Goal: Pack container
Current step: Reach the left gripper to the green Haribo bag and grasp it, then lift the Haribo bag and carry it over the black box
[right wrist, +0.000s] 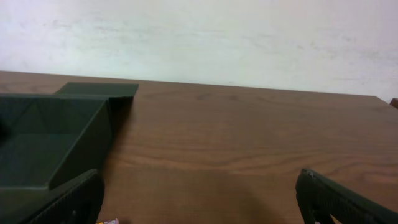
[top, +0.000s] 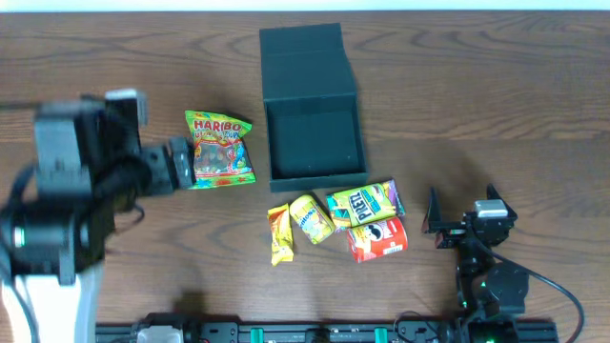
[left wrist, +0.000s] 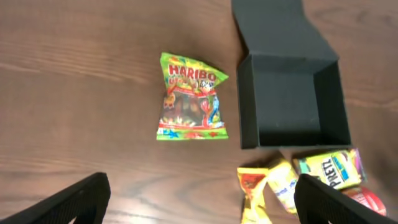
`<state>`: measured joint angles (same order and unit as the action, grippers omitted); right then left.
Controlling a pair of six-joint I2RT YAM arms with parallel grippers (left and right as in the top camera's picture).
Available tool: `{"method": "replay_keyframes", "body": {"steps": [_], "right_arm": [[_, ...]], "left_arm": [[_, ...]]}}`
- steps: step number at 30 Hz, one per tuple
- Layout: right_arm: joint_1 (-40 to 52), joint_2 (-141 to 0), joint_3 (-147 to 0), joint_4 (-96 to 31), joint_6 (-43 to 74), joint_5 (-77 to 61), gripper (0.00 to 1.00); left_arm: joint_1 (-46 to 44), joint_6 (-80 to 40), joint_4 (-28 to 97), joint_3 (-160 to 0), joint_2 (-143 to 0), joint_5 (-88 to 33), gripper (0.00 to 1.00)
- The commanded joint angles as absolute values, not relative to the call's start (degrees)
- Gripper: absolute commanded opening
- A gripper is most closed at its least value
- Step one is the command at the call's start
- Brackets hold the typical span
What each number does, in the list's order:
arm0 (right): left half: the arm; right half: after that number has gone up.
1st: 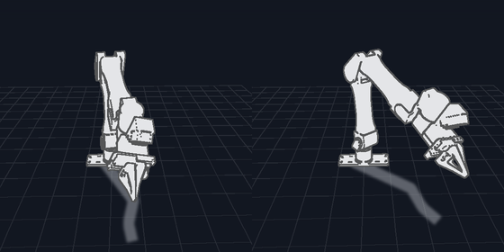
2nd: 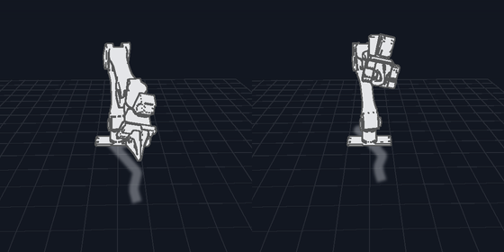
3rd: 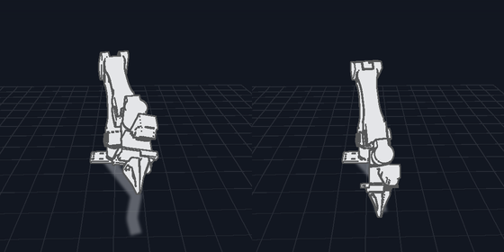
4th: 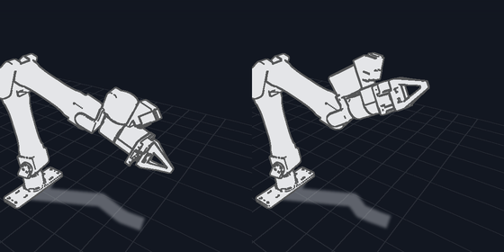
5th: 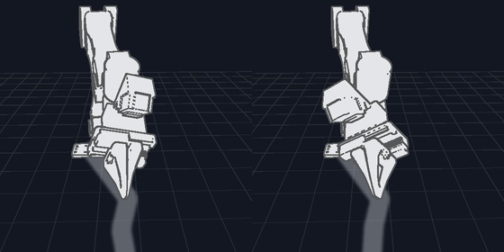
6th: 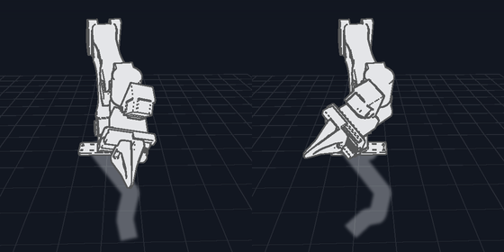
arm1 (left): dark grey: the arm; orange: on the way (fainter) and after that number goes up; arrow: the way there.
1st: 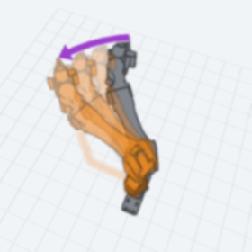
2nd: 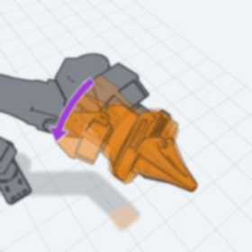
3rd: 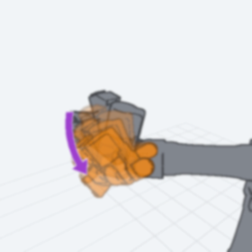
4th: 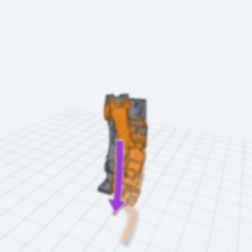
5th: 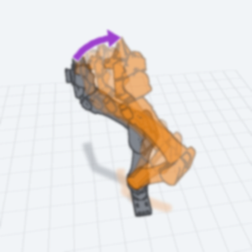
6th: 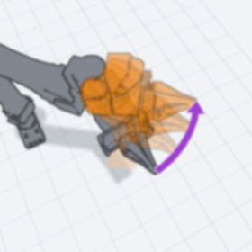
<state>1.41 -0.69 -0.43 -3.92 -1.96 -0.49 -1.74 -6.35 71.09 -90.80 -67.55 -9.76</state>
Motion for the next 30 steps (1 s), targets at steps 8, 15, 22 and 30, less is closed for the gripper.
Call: {"method": "replay_keyframes", "body": {"steps": [8,15,22,30], "right_arm": [[1.37,-0.38,-0.32,-4.19,-2.42,-0.67,0.99],[1.37,-0.38,-0.32,-4.21,-2.42,-0.67,0.99],[1.37,-0.38,-0.32,-4.19,-2.42,-0.67,0.99],[1.37,-0.38,-0.32,-4.19,-2.44,-0.67,0.99]], "left_arm": [[-2.09,-10.85,69.3,-94.02,-83.99,-14.87,0.95],[-5.8,-10.33,73.08,-93.97,-96.53,-3.44,0.95],[-7.55,-10.26,69.54,-93.97,-106.98,-4.54,0.95],[-7.42,-10.17,65.41,-93.97,-117.16,-3.16,0.95]]}}
